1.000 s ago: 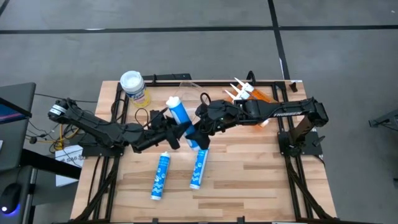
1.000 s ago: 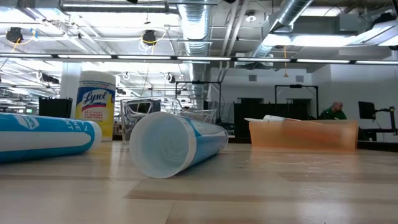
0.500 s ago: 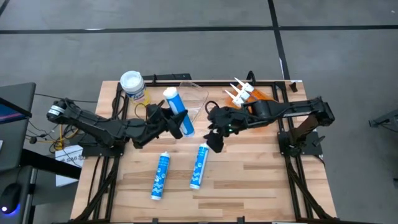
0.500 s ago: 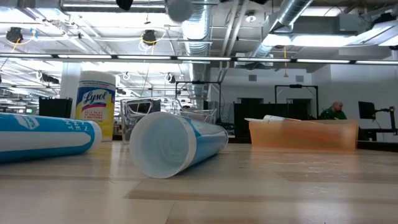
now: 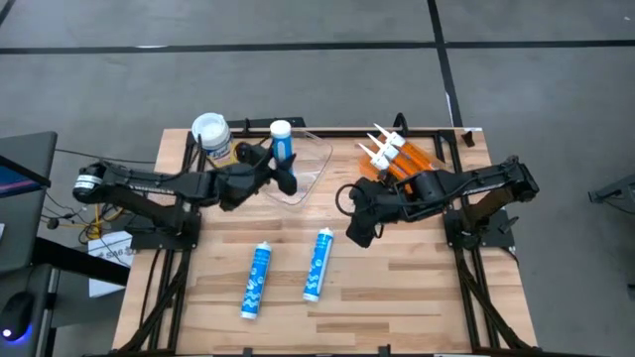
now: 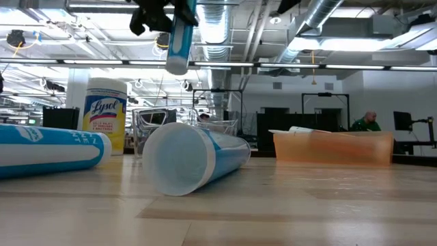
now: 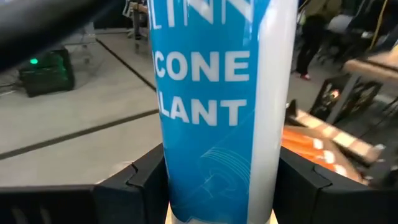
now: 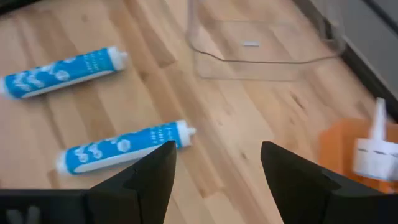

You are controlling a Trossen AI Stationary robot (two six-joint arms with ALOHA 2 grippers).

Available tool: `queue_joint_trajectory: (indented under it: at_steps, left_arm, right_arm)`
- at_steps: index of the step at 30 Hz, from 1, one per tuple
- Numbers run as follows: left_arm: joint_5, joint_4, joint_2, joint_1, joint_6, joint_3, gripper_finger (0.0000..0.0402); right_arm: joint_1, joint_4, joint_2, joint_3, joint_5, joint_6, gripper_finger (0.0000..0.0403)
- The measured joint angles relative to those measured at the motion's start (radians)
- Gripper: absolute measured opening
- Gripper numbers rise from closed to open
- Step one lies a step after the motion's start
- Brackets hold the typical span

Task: Pick & place silicon tubes, Sealant and Lysol wipes
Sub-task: Put the right blue sealant into the transparent bin

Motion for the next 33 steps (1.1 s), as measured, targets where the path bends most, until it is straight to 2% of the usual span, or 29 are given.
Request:
queue_joint_trajectory:
  at_steps: [7, 11, 18, 26, 33]
  left_arm:
    - [0.134, -0.081, 0.048, 0.153, 0.025, 0.0, 0.0197]
    - [0.223, -0.081, 0.123, 0.215, 0.024, 0.002, 0.0197]
    - [0.338, -0.229, 0.302, 0.295, 0.022, 0.115, 0.0197]
    - [0.402, -0.502, 0.479, 0.329, -0.038, 0.263, 0.0197]
    - [0.416, -0.612, 0.531, 0.34, -0.06, 0.275, 0.0197]
  right_arm:
    - [0.006, -0.064, 0.0, 0.0, 0.082, 0.08, 0.0228]
    - [0.006, -0.066, 0.001, 0.0, 0.082, 0.097, 0.0227]
    - [0.006, -0.065, 0.001, 0.0, 0.083, 0.101, 0.0227]
    - [0.012, -0.069, 0.002, 0.0, 0.084, 0.123, 0.0227]
    - [0.025, -0.071, 0.002, 0.0, 0.087, 0.123, 0.0227]
